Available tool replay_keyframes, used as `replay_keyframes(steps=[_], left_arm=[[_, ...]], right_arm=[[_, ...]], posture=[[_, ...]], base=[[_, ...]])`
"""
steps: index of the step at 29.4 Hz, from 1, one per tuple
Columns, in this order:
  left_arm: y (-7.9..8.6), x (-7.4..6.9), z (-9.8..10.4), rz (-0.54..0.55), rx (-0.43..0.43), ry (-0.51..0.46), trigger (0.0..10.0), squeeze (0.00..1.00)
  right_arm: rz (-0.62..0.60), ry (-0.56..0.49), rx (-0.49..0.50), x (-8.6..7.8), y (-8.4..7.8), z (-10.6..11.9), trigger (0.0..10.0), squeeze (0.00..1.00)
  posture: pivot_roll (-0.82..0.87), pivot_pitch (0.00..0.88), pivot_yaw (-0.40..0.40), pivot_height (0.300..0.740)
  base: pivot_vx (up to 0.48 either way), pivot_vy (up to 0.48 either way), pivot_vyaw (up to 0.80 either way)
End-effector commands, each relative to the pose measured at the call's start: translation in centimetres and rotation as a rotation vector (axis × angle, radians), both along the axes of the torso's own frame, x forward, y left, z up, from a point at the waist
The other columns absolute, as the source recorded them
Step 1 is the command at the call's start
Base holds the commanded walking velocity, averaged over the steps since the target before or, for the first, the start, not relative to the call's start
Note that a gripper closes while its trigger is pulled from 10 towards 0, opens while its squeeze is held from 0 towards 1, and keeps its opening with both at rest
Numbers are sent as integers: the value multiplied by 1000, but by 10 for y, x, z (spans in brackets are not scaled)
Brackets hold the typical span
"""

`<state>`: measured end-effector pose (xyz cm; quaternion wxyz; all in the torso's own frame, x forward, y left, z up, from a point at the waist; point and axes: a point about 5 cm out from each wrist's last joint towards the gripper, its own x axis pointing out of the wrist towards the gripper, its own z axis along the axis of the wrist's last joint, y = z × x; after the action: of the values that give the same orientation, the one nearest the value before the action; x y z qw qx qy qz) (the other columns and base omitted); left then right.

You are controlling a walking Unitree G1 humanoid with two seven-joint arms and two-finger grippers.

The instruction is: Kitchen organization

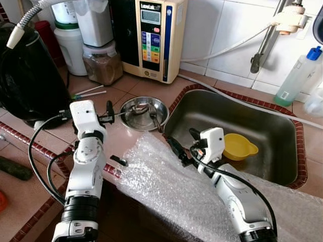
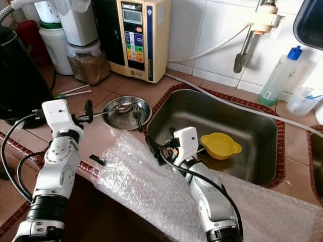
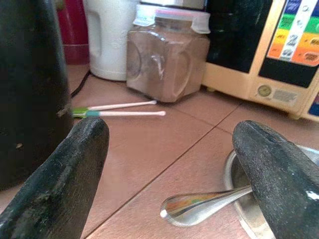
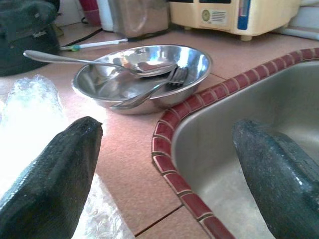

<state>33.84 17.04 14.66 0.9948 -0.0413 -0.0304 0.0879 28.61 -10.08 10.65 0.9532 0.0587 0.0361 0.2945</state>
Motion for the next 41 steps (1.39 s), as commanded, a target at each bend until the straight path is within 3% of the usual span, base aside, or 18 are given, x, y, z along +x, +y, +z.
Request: replay_keyframes(steps=[1,6,9,10,12,15,20,25,31,33,34,35,38,41], left_arm=[[-1,3,1,3,-17,14,10000,0],[-6,5,-3,-28,-93,42,10000,0],[-9,8,-9,-35,-188,93,6941,0],[-9,8,-10,-36,-207,97,6863,0],[-9,10,-7,-31,-208,88,7647,0],[-9,11,-6,-40,-229,89,10000,0],[-11,13,-7,-46,-284,103,10000,0],[-13,15,-5,-56,-309,100,10000,0],[-14,16,-7,-58,-329,116,10000,0],[-15,16,-7,-66,-334,115,7961,0],[-15,16,-7,-68,-333,115,7961,0],[-15,16,-7,-68,-334,116,8588,0],[-15,17,-7,-69,-333,118,9961,0],[-17,17,-7,-73,-337,123,10000,0]], right_arm=[[8,-10,-17,-2,0,3,10000,0],[-1,-9,-35,-1,-1,2,10000,0],[-3,-6,-37,-1,-2,2,10000,0],[2,-8,-39,-1,-2,2,10000,0],[22,-14,-38,-2,-2,3,10000,0],[92,-34,-52,-6,-1,8,10000,0],[118,-60,-24,-5,-6,17,10000,0],[149,-66,132,-3,-8,36,10000,0],[244,-62,129,-11,-2,37,10000,0],[196,-67,130,-7,-4,37,10000,0],[180,-70,131,-6,-5,37,10000,0],[95,-98,121,2,-9,40,10000,0],[53,-120,157,8,-11,47,10000,0],[54,-133,196,13,-7,55,10000,0]], posture=[[23,0,-4,740],[23,0,-4,740],[23,0,-4,740],[19,0,-2,740],[19,0,-2,740],[17,0,-1,740],[16,0,0,740],[23,0,-1,740],[28,0,0,740],[28,0,0,740],[28,0,0,740],[27,0,2,740],[30,0,2,740],[31,0,2,740]], base=[[0,0,0],[0,0,0],[0,0,0],[0,0,0],[0,0,0],[0,0,0],[0,0,0],[0,0,0],[0,0,0],[0,0,0],[0,0,0],[0,0,0],[0,0,0],[0,0,0]])
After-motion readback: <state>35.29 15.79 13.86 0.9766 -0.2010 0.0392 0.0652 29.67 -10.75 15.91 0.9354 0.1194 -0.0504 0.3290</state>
